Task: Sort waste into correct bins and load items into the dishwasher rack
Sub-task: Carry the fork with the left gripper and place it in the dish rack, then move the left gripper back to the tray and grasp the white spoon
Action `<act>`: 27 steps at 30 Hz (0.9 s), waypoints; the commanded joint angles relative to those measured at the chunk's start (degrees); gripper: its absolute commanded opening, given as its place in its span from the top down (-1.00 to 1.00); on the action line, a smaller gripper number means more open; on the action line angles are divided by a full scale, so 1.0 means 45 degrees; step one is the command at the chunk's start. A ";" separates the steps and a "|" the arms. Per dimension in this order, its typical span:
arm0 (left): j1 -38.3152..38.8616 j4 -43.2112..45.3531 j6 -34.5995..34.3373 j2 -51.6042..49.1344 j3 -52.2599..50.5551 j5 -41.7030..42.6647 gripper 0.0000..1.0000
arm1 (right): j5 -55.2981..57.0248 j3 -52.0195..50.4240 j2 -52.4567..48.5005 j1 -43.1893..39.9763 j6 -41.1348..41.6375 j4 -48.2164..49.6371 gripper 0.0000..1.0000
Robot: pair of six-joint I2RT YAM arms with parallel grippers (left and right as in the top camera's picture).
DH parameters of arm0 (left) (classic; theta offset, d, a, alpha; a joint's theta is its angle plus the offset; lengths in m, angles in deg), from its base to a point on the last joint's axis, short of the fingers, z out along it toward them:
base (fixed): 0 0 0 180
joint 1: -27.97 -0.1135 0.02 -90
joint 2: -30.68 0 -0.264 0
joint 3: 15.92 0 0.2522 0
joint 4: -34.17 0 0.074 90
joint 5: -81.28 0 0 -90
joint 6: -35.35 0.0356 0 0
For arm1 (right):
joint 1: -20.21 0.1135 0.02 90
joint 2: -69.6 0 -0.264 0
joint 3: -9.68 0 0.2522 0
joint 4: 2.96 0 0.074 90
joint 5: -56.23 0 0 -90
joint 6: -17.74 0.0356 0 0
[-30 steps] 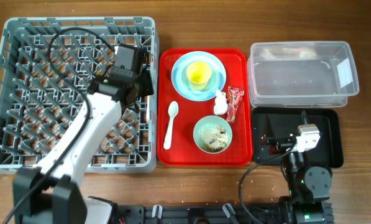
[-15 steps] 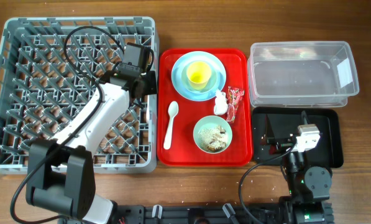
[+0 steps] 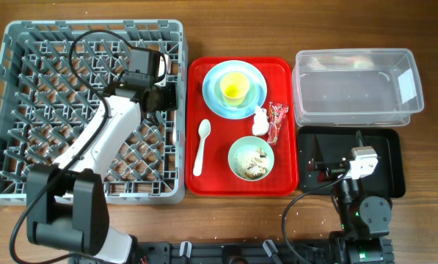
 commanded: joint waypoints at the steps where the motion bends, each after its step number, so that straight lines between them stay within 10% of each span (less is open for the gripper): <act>1: -0.0044 0.0083 0.0248 -0.0146 0.0107 0.0248 0.53 | -0.0107 -0.0015 0.0087 -0.0087 -0.0209 0.0053 -1.00; 7: -0.0044 0.0631 0.0238 -0.1345 0.0107 0.0797 0.75 | -0.0107 -0.0015 0.0087 -0.0087 -0.0223 0.0053 -1.00; 13: -0.0053 0.0840 0.0243 -0.1423 0.0107 0.1001 0.16 | -0.0107 -0.0015 0.0087 -0.0087 -0.0219 0.0058 -1.00; 27: -0.0063 -0.2370 -0.1535 0.2351 0.0476 0.0962 0.22 | -0.0107 -0.0015 0.0087 -0.0087 -0.0214 0.0053 -1.00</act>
